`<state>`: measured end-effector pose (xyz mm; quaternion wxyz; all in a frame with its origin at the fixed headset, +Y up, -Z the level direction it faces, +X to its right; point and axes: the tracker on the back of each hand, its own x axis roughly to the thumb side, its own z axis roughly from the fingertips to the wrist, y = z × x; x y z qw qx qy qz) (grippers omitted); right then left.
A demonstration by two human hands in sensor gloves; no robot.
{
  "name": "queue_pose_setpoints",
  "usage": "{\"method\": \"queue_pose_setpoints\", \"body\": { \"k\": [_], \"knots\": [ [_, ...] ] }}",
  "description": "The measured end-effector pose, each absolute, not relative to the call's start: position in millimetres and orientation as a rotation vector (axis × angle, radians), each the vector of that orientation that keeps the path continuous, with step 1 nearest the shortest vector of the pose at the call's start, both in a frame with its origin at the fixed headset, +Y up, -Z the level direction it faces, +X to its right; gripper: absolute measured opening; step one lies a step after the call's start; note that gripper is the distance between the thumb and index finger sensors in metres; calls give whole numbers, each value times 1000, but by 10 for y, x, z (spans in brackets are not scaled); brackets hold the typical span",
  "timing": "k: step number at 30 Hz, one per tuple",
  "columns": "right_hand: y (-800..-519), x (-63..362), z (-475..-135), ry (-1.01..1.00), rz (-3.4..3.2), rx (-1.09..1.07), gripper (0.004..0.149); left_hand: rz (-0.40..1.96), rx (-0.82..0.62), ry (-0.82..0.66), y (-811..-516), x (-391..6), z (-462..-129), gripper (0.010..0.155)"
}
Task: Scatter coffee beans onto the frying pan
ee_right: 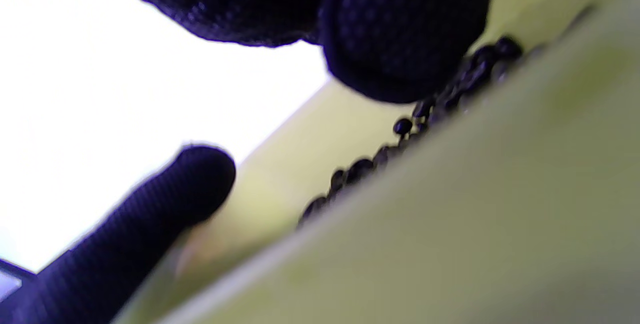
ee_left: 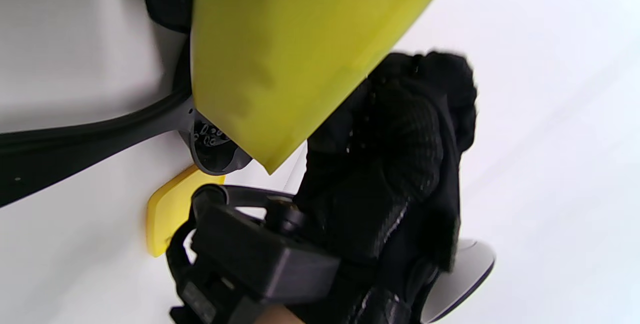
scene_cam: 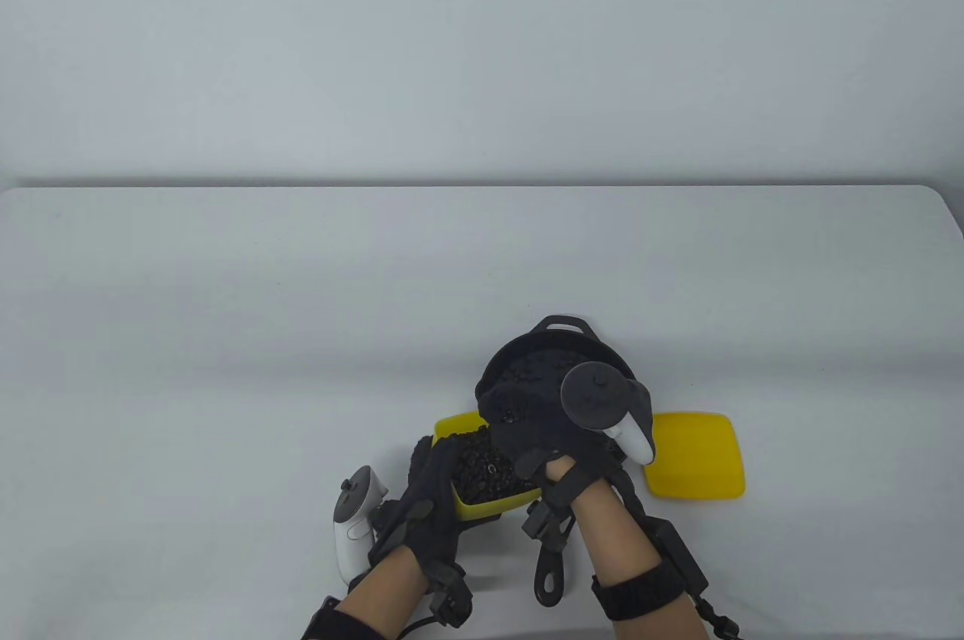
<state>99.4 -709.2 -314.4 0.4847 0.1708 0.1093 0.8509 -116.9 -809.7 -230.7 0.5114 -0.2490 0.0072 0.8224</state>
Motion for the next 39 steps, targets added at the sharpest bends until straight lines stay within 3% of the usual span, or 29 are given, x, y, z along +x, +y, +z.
{"method": "queue_pose_setpoints", "body": {
  "k": [7,14,26,39],
  "knots": [
    [-7274,1589,-3256,151,1971,91,32,1988,-531,56,-8095,-1269,-2350,94],
    [-7611,1763,-3307,210,2036,-136,33,1981,-525,60,-8096,-1289,-2355,94],
    [-7621,1779,-3283,206,2207,-197,43,1981,-520,59,-8103,-1303,-2362,94],
    [-7495,1775,-3264,155,2113,2,89,1975,-523,63,-8107,-1302,-2360,94]
  ]
}}
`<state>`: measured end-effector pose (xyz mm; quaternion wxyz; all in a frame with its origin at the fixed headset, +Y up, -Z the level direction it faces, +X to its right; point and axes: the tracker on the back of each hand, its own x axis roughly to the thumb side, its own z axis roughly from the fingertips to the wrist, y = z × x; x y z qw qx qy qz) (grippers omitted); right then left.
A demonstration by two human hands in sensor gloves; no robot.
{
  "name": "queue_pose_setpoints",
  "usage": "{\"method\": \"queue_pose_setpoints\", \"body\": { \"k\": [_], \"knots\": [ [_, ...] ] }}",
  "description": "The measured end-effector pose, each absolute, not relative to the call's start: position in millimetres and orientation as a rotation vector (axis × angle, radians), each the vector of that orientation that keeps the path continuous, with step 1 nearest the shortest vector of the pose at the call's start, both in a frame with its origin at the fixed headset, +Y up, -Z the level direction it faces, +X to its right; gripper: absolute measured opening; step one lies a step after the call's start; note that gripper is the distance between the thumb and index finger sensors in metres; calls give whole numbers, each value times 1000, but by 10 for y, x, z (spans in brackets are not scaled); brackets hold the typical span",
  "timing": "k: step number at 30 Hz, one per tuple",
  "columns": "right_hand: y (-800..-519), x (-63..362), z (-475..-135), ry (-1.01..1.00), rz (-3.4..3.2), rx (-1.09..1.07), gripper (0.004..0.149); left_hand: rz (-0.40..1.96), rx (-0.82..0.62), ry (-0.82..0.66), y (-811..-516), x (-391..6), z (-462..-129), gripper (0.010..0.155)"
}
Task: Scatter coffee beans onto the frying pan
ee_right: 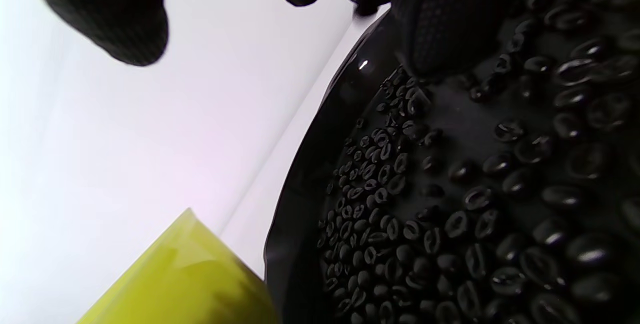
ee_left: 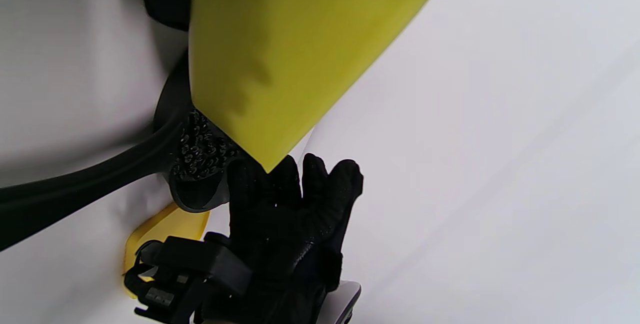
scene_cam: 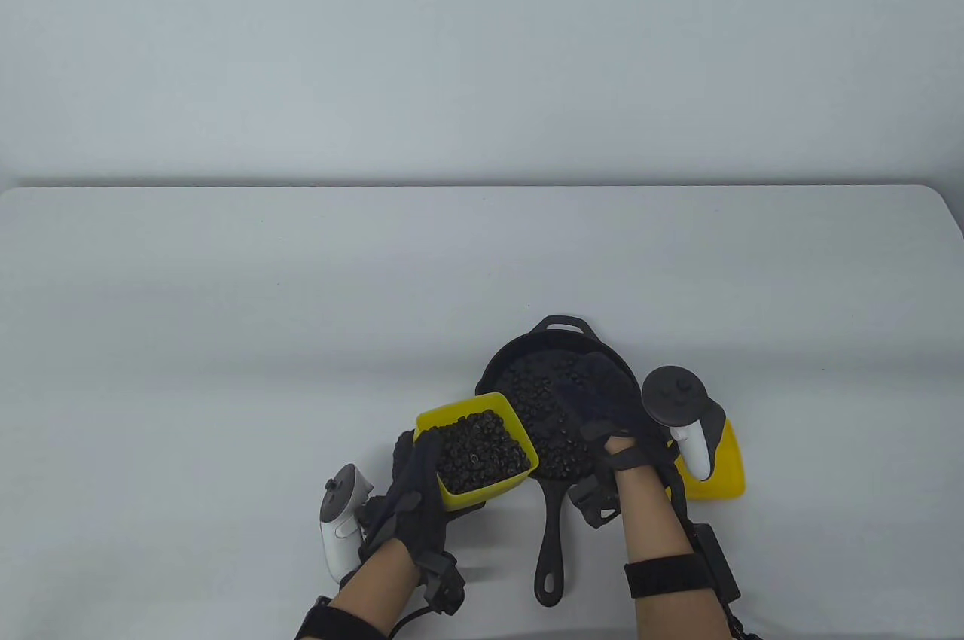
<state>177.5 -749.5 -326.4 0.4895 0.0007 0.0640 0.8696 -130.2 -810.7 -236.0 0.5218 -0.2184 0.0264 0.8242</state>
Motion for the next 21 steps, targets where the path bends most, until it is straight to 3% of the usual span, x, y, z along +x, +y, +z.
{"method": "queue_pose_setpoints", "body": {
  "k": [8,10,12,14,16,19,21],
  "knots": [
    [-7239,1505,-3210,175,2208,206,95,1967,-526,63,-8112,-1291,-2360,94],
    [-7086,1350,-3152,81,2225,267,88,1963,-533,61,-8115,-1282,-2359,94],
    [-6941,1181,-3104,49,2188,397,70,1962,-533,58,-8114,-1282,-2361,94],
    [-6833,1017,-3053,80,2132,509,56,1960,-526,56,-8109,-1285,-2363,94],
    [-6781,863,-3017,178,2118,593,51,1949,-519,47,-8100,-1287,-2361,94],
    [-6838,705,-3012,433,2273,659,61,1933,-502,25,-8076,-1280,-2352,94],
    [-6912,686,-3017,493,2418,616,73,1933,-487,12,-8054,-1274,-2351,94]
  ]
}}
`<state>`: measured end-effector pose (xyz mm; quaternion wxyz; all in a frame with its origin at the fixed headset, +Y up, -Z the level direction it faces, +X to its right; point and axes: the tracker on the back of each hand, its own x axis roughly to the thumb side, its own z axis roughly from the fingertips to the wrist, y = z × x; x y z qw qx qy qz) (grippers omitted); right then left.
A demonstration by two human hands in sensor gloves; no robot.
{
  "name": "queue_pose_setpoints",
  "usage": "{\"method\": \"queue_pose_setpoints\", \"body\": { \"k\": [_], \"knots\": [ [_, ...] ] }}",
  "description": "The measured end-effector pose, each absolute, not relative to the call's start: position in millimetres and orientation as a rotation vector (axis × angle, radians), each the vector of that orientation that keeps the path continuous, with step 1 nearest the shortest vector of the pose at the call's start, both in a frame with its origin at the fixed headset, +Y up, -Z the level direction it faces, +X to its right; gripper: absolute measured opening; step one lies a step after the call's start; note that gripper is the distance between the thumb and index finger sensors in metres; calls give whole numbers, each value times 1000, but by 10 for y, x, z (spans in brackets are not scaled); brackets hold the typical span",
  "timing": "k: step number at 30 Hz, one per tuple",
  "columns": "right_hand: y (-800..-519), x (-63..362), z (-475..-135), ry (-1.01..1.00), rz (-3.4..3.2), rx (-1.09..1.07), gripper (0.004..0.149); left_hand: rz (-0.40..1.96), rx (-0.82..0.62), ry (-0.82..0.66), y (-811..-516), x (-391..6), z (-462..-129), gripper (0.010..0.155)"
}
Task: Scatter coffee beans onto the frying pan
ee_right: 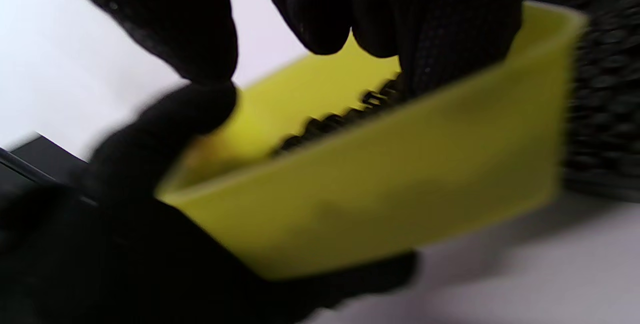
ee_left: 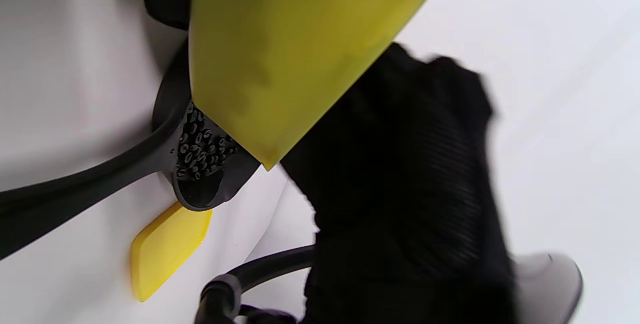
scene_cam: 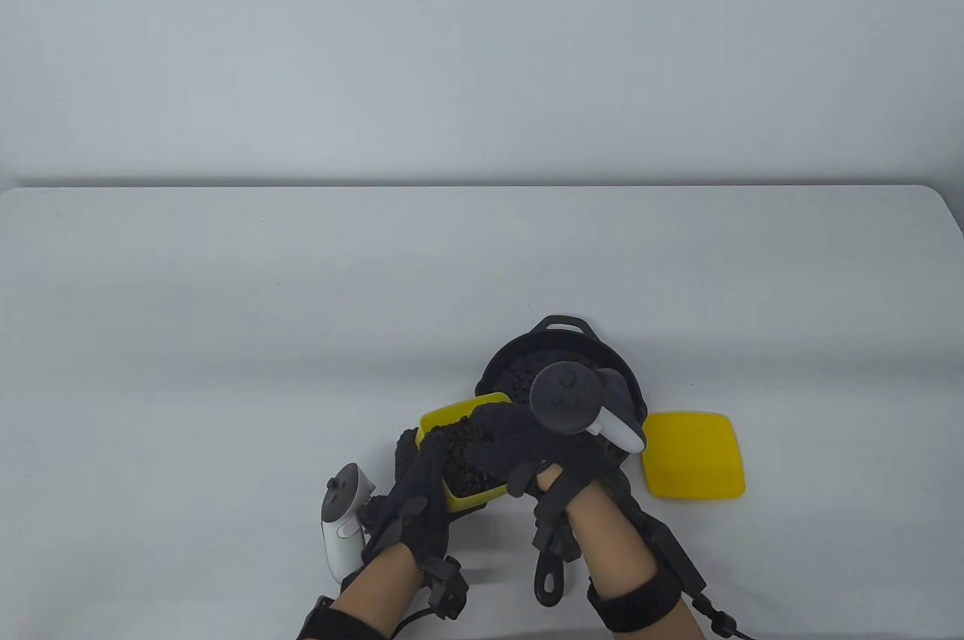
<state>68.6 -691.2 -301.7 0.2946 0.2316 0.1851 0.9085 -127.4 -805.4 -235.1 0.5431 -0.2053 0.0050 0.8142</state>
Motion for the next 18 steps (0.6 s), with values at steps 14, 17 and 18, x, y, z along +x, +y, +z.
{"method": "queue_pose_setpoints", "body": {
  "k": [14,17,18],
  "knots": [
    [-7171,361,-2940,648,2364,763,61,1880,-504,-60,-7956,-1164,-2262,94],
    [-7189,364,-2938,598,2368,722,45,1885,-504,-58,-7955,-1161,-2262,94],
    [-7195,373,-2938,582,2361,703,42,1887,-507,-52,-7962,-1161,-2260,94]
  ]
}}
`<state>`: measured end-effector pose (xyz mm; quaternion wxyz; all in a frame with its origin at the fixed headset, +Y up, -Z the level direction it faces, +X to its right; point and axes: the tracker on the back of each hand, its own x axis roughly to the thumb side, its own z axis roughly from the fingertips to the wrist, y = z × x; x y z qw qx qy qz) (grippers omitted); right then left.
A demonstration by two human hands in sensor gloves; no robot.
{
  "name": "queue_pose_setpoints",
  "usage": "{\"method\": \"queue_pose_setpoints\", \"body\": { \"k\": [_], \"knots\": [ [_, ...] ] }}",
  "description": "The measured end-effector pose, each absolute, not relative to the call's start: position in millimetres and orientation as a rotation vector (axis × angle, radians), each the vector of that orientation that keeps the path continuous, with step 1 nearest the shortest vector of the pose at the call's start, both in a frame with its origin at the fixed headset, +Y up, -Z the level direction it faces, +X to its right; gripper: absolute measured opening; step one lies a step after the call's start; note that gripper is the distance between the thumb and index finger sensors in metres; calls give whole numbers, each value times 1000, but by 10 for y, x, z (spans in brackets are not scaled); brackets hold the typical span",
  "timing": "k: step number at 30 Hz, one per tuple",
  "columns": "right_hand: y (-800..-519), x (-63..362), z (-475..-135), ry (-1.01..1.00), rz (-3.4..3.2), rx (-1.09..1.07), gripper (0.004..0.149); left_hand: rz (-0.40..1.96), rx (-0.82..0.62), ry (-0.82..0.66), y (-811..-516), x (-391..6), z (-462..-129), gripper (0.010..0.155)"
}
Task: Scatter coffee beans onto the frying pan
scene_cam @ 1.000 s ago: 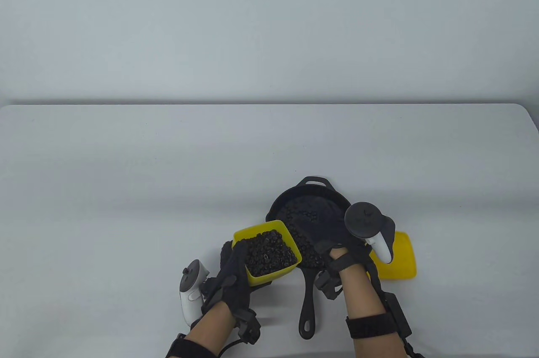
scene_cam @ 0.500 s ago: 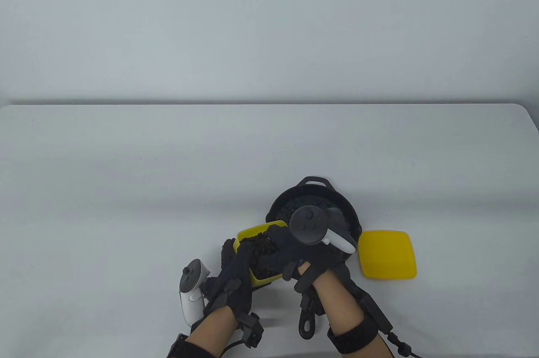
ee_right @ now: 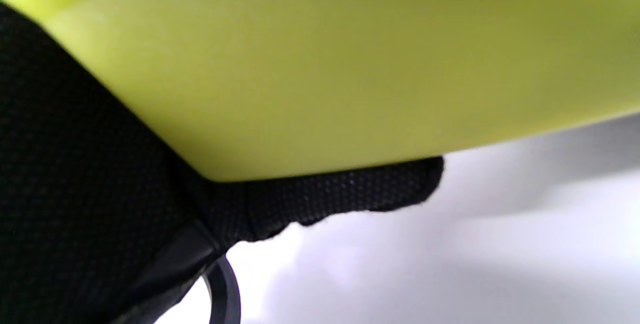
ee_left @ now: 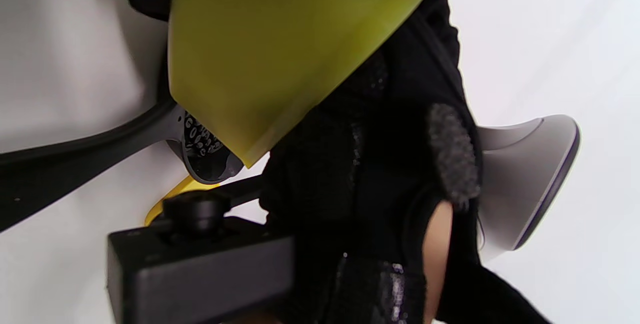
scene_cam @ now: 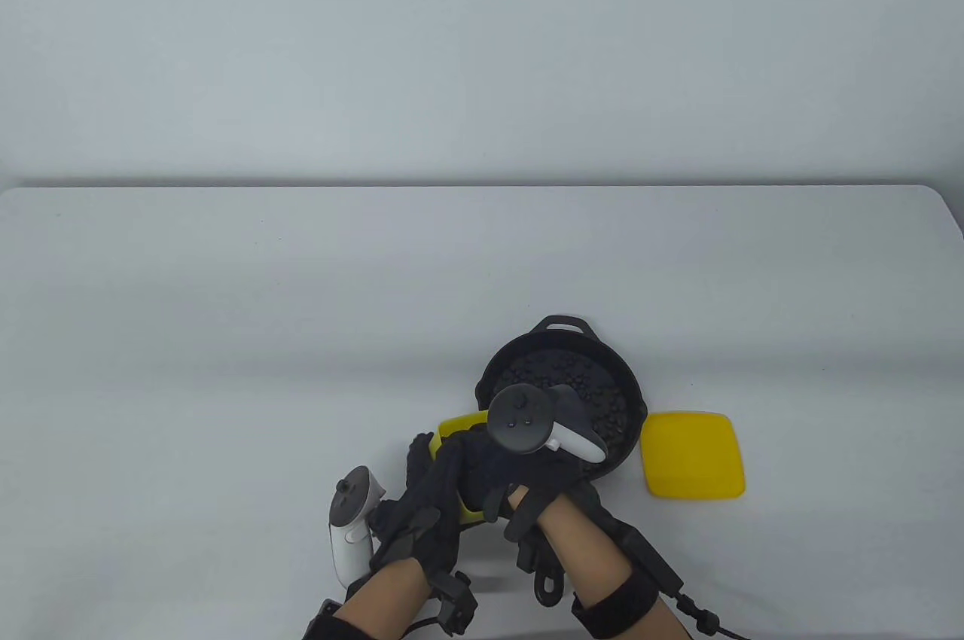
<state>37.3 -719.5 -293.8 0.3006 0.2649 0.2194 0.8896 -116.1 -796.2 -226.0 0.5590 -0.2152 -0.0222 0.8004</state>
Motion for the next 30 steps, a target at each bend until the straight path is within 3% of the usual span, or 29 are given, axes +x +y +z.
{"method": "queue_pose_setpoints", "body": {
  "k": [5,21,30],
  "knots": [
    [-7231,456,-2979,508,2319,577,32,1930,-537,-26,-8013,-1157,-2274,94],
    [-7228,979,-3138,306,1954,257,32,1992,-596,27,-8109,-1148,-2306,94],
    [-7269,1583,-3252,143,1937,-26,32,1995,-517,62,-8089,-1252,-2354,94]
  ]
}}
